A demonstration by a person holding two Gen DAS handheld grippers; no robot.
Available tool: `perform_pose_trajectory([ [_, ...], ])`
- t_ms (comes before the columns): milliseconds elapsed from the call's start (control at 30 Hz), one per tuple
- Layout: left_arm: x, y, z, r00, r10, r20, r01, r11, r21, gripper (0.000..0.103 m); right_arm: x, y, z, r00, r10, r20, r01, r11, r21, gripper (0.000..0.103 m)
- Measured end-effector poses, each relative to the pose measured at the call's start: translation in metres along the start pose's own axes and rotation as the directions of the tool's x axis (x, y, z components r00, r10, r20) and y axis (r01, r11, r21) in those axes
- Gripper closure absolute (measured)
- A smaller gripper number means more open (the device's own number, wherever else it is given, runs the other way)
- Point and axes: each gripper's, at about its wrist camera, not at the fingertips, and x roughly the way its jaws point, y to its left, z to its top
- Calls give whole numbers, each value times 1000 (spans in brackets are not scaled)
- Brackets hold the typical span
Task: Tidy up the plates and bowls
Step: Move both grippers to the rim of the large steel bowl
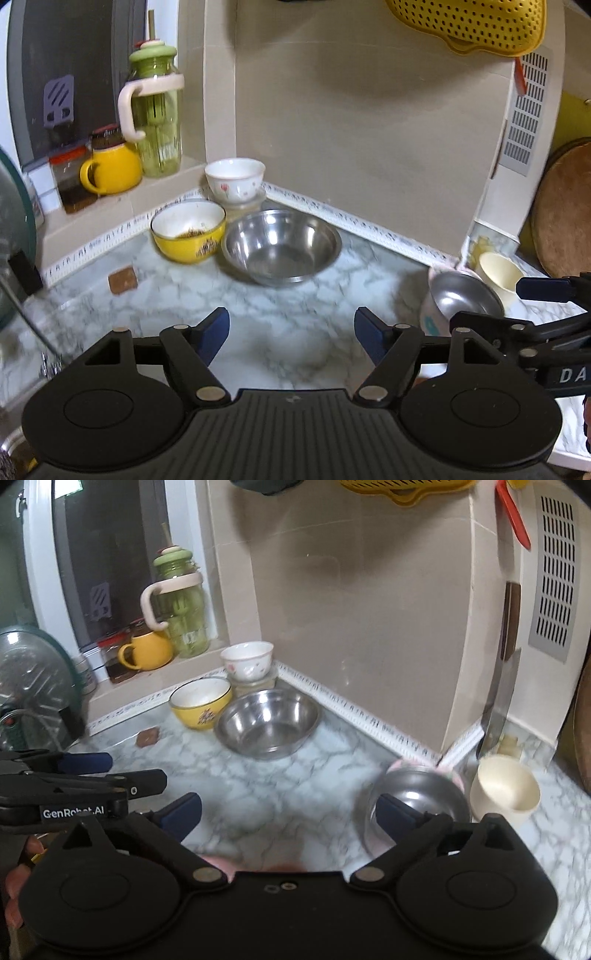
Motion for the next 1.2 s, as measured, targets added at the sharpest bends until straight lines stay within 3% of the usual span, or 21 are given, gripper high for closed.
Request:
perform_pose_trajectory([
  [233, 29, 2, 27, 996, 82, 31, -82, 997, -14, 24, 35, -2, 25, 999, -38, 9, 38, 999, 8, 0],
  [600, 98, 21, 59, 988, 143, -54, -147, 986, -72, 24, 102, -3, 61, 997, -71, 1, 71, 997, 7, 0],
  [900, 159, 44, 72, 976, 154, -153, -172, 979, -110, 24, 173, -8, 77, 989, -90, -115, 93, 995, 22, 2],
  [1200, 213, 57, 70, 955, 178, -236, -205, 974, -98, 24, 231, -15, 82, 970, -108, -219, 119, 992, 39, 18],
])
